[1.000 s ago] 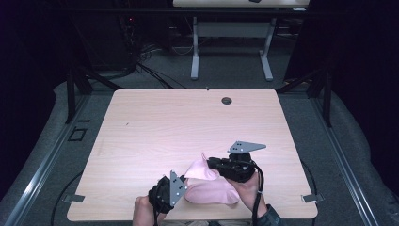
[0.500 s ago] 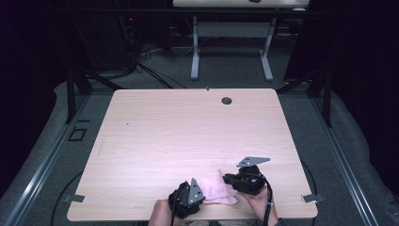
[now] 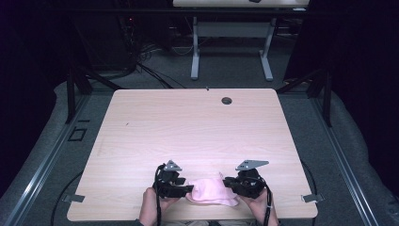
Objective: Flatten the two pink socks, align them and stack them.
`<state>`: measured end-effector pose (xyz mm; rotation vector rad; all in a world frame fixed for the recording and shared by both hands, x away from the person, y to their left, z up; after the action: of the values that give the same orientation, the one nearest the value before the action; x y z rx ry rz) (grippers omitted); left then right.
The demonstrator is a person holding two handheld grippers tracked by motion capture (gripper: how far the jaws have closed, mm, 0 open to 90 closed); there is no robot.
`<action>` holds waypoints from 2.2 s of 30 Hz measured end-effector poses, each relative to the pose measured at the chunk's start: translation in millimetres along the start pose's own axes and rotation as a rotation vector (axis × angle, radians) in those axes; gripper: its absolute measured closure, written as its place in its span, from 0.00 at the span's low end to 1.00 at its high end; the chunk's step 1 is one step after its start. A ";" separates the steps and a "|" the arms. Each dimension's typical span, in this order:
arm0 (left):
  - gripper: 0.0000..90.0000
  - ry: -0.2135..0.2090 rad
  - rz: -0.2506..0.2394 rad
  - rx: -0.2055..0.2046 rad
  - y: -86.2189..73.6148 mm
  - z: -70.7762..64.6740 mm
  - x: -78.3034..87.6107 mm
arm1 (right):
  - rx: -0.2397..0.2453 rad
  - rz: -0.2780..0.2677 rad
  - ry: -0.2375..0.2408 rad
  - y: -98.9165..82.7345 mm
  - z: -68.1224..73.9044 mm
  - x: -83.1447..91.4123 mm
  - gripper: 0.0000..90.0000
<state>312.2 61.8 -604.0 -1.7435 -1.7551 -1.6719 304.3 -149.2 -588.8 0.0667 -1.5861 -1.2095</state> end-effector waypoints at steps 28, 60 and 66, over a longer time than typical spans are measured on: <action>0.62 0.079 0.005 -0.109 2.8 -31.1 5.0 | -0.122 -0.030 -0.045 -25.5 6.4 12.1 0.89; 0.97 0.164 0.014 -0.124 -26.7 -24.1 2.7 | -0.081 -0.052 -0.114 -45.6 -5.2 4.9 0.81; 0.88 0.183 0.020 -0.131 -27.5 -23.0 3.6 | -0.057 -0.036 -0.198 -45.7 -14.5 12.2 0.69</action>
<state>277.1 55.1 -608.4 -1.5926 -1.5771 -1.9096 286.7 -187.8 -614.4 -0.0627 -1.7264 -1.3215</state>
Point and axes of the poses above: each handheld gripper's, and its own axes: x roughly backward along the jaws, y roughly out of its top, z roughly to its left, the point moved 6 cm from there along -x, roughly forward along the jaws, and after that the axes turned 10 degrees about x, right-handed, at the moved point
